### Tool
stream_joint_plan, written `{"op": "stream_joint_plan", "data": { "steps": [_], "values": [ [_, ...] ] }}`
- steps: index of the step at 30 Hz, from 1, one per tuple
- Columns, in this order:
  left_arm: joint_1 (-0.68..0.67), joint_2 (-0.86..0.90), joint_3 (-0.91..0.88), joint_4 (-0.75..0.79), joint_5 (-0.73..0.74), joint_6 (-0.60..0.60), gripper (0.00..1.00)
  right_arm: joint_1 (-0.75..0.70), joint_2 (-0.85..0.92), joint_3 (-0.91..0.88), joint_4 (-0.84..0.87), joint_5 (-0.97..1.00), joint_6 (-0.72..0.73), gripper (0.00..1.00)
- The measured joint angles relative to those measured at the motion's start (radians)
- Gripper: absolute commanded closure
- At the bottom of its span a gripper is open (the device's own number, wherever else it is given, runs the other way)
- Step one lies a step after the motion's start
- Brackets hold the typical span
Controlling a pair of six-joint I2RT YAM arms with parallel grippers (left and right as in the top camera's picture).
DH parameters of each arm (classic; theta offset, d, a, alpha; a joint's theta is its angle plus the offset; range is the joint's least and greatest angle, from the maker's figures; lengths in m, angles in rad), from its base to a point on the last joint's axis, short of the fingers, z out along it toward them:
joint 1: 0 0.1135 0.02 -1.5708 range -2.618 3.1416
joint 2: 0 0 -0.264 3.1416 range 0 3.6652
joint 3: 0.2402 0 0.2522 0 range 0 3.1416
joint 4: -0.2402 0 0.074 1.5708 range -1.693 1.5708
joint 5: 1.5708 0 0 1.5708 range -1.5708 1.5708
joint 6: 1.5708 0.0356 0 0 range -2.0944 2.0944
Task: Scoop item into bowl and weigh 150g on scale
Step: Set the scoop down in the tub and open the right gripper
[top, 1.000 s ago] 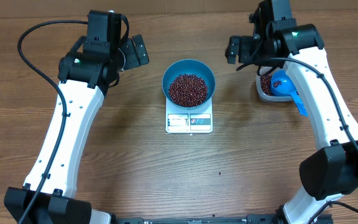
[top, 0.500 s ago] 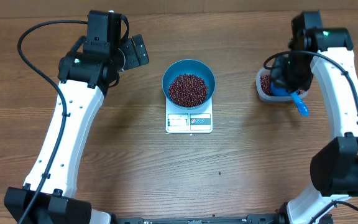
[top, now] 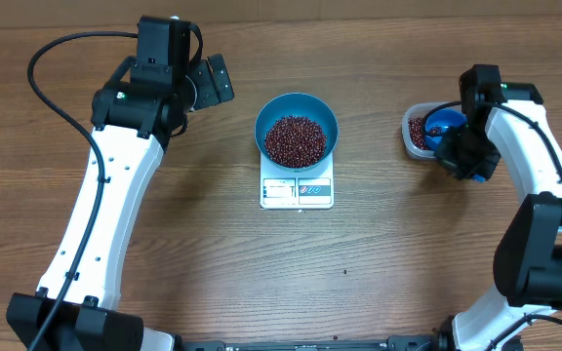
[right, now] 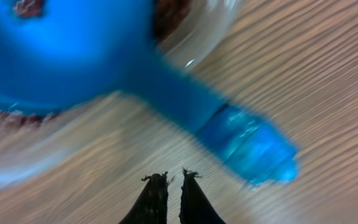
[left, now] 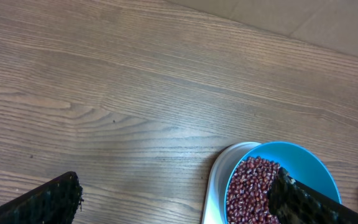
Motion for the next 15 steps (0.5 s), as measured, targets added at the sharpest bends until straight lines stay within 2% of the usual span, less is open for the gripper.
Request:
{"op": "stream_joint_plan", "data": {
  "steps": [7, 15],
  "values": [
    [0.000, 0.000, 0.000, 0.000, 0.000, 0.000, 0.00, -0.064, 0.000, -0.017, 0.142, 0.132, 0.015, 0.90],
    [0.000, 0.000, 0.000, 0.000, 0.000, 0.000, 0.00, -0.129, 0.000, -0.018, 0.345, 0.173, 0.020, 0.90]
  ]
}}
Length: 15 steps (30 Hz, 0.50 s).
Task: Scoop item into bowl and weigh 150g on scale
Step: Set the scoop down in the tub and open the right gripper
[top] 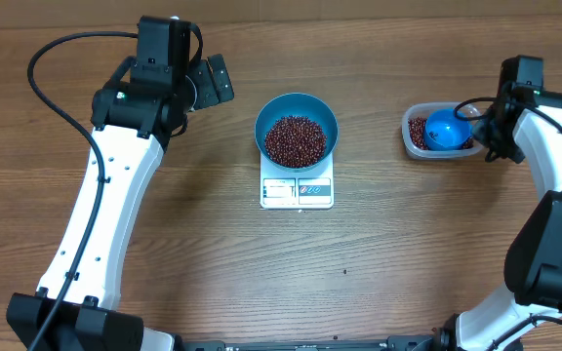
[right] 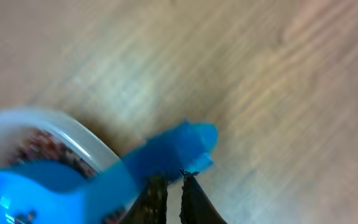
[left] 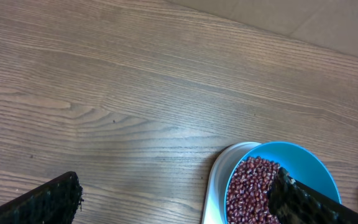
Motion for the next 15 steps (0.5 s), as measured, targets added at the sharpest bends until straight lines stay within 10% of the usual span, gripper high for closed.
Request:
{"op": "stream_joint_plan", "data": {
  "steps": [7, 15],
  "values": [
    [0.000, 0.000, 0.000, 0.000, 0.000, 0.000, 0.01, 0.001, 0.000, 0.000, 0.066, 0.003, -0.002, 0.82],
    [0.000, 0.000, 0.000, 0.001, 0.000, 0.000, 0.00, 0.001, 0.000, 0.119, -0.139, -0.111, -0.104, 0.33]
  ]
}}
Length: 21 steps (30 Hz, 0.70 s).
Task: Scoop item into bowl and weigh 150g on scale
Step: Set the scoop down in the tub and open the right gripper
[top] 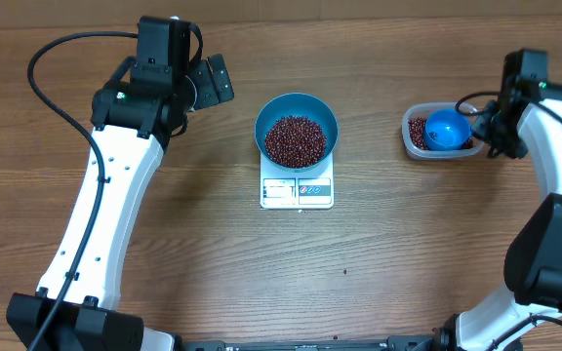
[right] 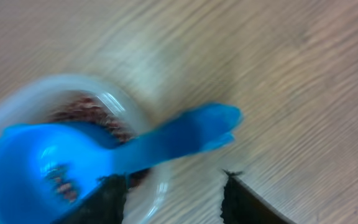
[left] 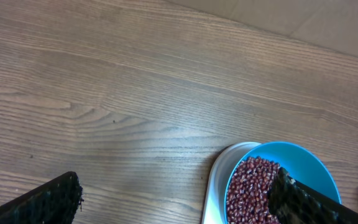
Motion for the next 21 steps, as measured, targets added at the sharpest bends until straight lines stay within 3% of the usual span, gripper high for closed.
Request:
{"op": "stream_joint_plan", "data": {
  "steps": [4, 6, 11, 21],
  "values": [
    [0.000, 0.000, 0.000, 0.000, 0.000, 0.000, 0.01, 0.000, 0.000, 0.101, -0.009, -0.141, -0.034, 0.15],
    [0.000, 0.000, 0.000, 0.000, 0.000, 0.000, 0.01, 0.001, -0.001, 0.113, -0.009, -0.214, -0.041, 0.00],
    [0.000, 0.000, 0.000, 0.000, 0.000, 0.000, 0.00, 0.001, 0.000, 0.111, -0.015, -0.332, -0.050, 0.00],
    [0.000, 0.000, 0.000, 0.000, 0.000, 0.000, 0.00, 0.001, 0.000, 0.111, -0.016, -0.378, -0.050, 0.00]
  ]
}}
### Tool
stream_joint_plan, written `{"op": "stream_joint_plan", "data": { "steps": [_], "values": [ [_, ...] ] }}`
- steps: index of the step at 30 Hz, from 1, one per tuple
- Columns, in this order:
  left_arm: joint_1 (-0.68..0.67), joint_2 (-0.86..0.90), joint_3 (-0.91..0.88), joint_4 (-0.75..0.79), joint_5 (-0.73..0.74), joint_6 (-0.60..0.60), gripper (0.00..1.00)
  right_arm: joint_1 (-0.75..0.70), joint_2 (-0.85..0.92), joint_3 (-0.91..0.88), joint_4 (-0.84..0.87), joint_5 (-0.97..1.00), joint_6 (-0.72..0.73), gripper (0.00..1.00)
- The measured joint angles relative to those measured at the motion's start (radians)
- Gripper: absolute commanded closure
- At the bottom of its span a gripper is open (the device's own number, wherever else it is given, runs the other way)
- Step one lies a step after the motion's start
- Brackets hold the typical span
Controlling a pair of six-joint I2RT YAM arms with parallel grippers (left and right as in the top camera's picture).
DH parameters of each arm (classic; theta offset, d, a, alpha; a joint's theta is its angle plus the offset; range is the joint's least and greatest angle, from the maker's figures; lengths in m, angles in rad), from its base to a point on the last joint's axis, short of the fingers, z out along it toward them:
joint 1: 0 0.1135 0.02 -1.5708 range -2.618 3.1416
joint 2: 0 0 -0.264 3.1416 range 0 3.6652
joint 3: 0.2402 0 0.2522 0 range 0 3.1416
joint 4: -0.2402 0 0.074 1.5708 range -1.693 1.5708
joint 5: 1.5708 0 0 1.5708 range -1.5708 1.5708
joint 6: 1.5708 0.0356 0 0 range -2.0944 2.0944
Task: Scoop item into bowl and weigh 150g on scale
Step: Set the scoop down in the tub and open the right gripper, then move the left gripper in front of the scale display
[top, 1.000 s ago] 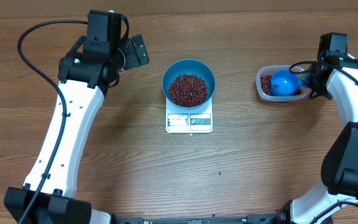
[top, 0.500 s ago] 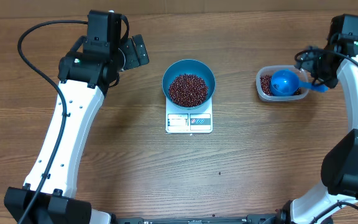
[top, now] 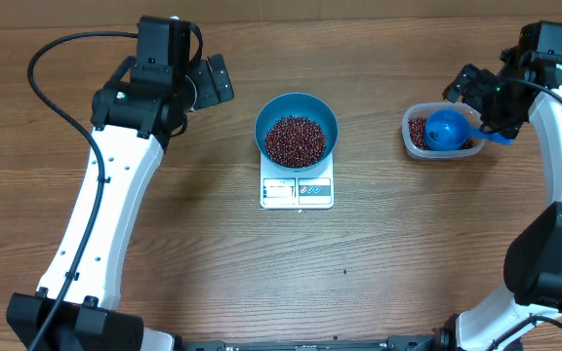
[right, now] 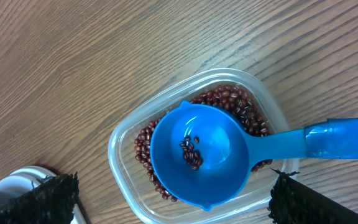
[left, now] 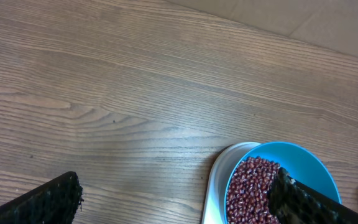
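A blue bowl (top: 296, 132) full of red beans (top: 295, 140) sits on the white scale (top: 297, 192); the bowl (left: 303, 168) also shows in the left wrist view. At the right, a clear tub (top: 416, 141) holds beans and the blue scoop (top: 446, 129). The scoop (right: 197, 152) lies loose in the tub (right: 126, 134) with a few beans in it, its handle (right: 337, 138) over the rim. My right gripper (top: 484, 100) (right: 174, 186) hovers open above the tub. My left gripper (top: 213, 80) (left: 176, 190) is open and empty, left of the bowl.
Bare wooden tabletop (top: 359, 273) surrounds the scale and tub. The left arm (top: 115, 185) stretches along the left side, the right arm along the right edge.
My right gripper, open then too and low beside the scoop handle, now stands higher and further back over the tub. The scoop rests in the tub. The left arm is unchanged.
My right gripper was shut at the tub's near side, next to the scoop handle. Then it was shut at the handle's end on the tub's right. Then it was open beside the handle, and now it is raised, open, above the tub. The bowl and left arm stayed put.
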Motion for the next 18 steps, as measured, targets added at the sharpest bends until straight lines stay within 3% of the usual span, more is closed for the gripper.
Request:
{"op": "stream_joint_plan", "data": {
  "steps": [5, 14, 18],
  "values": [
    [0.000, 0.000, 0.000, -0.003, 0.026, -0.001, 0.00, 0.000, 0.000, 0.000, 0.000, -0.005, 0.000, 0.00],
    [-0.057, 0.000, -0.018, -0.309, 0.216, -0.002, 0.01, 0.000, 0.000, 0.000, 0.000, -0.006, 0.000, 0.00],
    [-0.128, 0.000, -0.113, -0.343, 0.229, -0.002, 0.00, 0.000, 0.000, 0.000, 0.000, -0.006, 0.000, 0.00]
  ]
}}
